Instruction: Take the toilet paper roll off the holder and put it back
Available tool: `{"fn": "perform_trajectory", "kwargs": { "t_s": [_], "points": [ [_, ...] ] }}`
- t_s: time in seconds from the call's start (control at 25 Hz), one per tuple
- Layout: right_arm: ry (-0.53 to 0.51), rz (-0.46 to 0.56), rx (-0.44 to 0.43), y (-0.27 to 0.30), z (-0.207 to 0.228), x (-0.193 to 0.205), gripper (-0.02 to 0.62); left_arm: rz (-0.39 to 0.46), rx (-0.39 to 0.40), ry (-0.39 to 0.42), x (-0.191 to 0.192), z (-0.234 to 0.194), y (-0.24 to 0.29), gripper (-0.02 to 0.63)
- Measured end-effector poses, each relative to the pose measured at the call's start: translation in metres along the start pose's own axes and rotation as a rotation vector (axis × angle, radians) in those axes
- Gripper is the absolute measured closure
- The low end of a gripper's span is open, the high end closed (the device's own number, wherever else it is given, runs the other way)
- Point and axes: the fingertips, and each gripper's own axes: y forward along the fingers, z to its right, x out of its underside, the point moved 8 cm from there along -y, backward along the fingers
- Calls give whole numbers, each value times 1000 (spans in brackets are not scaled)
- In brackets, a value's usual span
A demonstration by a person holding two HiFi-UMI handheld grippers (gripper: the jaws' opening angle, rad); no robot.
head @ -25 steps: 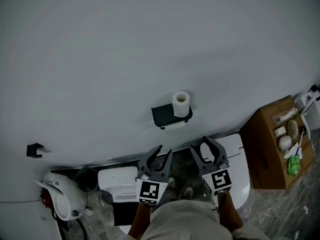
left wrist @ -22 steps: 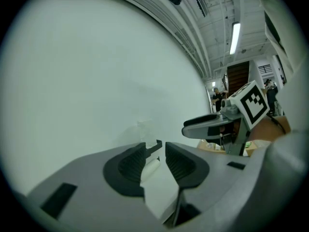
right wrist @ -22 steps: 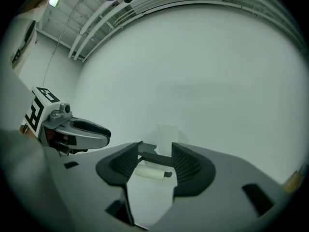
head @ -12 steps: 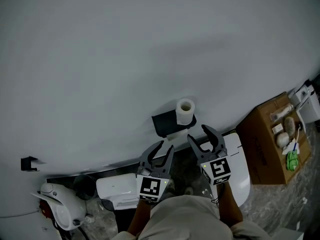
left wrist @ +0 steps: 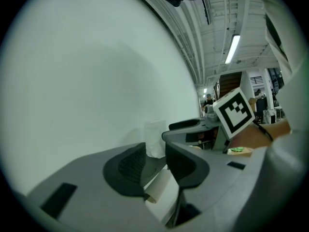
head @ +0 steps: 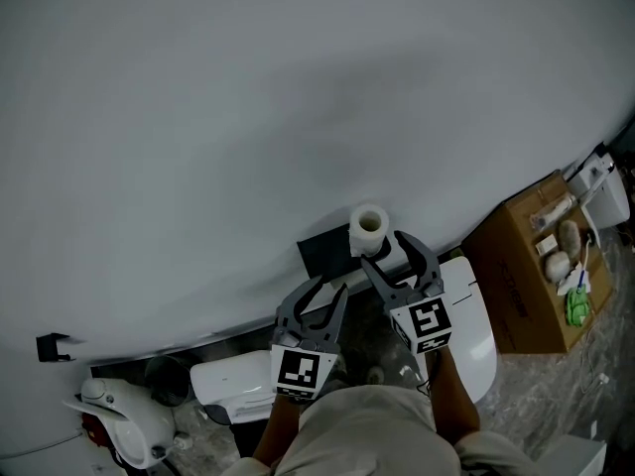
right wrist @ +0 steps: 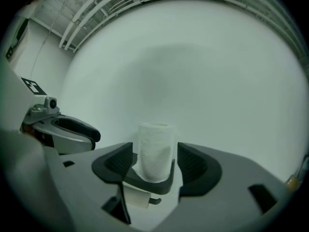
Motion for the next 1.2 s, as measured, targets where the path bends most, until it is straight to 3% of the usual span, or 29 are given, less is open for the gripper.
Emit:
{"fn": "perform_trajectory", "kwargs": {
  "t_s": [0.28, 0.64, 1.2],
  "points": [
    [-2, -7, -6, 19, 1, -1, 271, 7, 23, -3, 1, -7, 5, 471],
    [-10, -24, -14, 36, 1, 3, 270, 5, 30, -2, 5, -13, 9, 471],
    [-45, -29, -16, 40, 1, 5, 313, 15, 20, -15, 1, -15, 5, 471]
  ]
}}
